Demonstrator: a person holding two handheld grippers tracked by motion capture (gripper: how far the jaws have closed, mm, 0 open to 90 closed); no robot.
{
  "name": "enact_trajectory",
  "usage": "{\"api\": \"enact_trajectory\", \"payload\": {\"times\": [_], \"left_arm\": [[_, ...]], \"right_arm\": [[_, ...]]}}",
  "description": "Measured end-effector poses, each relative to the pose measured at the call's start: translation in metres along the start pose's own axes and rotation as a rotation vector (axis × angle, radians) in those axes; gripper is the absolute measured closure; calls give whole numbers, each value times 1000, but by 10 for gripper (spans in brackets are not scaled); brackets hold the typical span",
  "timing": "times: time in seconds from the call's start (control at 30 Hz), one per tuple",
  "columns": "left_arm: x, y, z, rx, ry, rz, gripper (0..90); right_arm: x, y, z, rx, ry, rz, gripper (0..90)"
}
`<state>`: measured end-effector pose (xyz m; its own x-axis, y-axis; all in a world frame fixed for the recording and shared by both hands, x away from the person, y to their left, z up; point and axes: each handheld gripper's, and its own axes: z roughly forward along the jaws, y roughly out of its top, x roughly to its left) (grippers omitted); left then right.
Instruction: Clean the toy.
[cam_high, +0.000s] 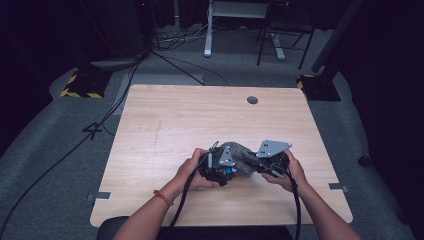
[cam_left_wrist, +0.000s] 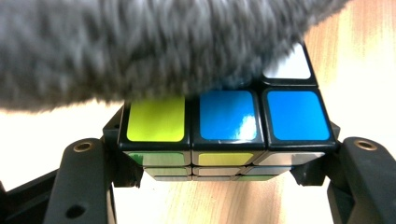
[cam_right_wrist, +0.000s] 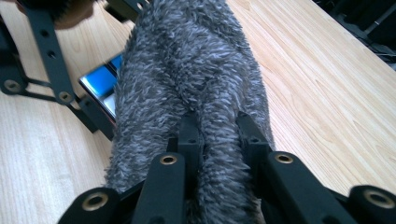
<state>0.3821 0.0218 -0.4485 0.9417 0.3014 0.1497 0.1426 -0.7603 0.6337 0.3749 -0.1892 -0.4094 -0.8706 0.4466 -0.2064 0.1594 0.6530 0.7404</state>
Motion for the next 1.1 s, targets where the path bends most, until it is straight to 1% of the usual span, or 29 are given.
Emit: {"api": "enact_trajectory", "payload": {"times": [0.03,0.07,0.1,0.13,0.17,0.23,0.3,0.37,0.43,0.47,0.5,0.57,0.6,0.67,0.73,0.87,0.93,1.03,1.1], "left_arm": [[0,1,1,3,4,4,339],[1,1,2,6,1,3,339],[1,1,4,5,1,-2,339],[1,1,5,1,5,0,339],[1,1,5,1,11,-7,339],[2,1,5,0,13,-9,339],[3,0,4,-4,17,-14,339],[3,1,2,2,19,-6,339],[4,1,0,0,26,-2,339],[4,1,-1,-1,25,-5,339],[4,0,-2,-6,24,-7,339],[5,-1,-6,-20,25,-13,339],[6,-1,-7,-18,28,-8,339],[6,-1,-10,-20,30,-14,339],[6,-1,-12,-28,29,-16,339],[7,-2,-15,-41,30,-16,339],[7,-2,-16,-44,30,-17,339],[6,-2,-15,-47,21,-21,339],[6,-1,-14,-43,19,-12,338]], "right_arm": [[1,1,0,-6,9,-6,758],[6,5,1,-18,16,-19,758],[6,5,1,-18,16,-19,758],[8,7,1,-27,33,-23,758],[11,9,2,-36,49,-20,758],[15,12,4,-40,51,-32,757],[17,13,6,-38,44,-42,757],[14,11,6,-37,38,-36,757],[9,8,5,-40,29,-19,756],[5,5,3,-37,9,-10,757],[5,5,3,-37,9,-10,757],[1,1,1,-30,-6,1,757],[-2,-1,0,-30,-3,16,757],[-5,-5,-1,-25,-3,30,757],[-6,-7,-2,-17,-10,28,757],[-8,-9,-3,-18,-6,39,757],[-8,-9,-3,-28,1,48,757],[-6,-6,-4,-52,22,50,757],[-2,-4,-4,-57,27,41,757]]}}
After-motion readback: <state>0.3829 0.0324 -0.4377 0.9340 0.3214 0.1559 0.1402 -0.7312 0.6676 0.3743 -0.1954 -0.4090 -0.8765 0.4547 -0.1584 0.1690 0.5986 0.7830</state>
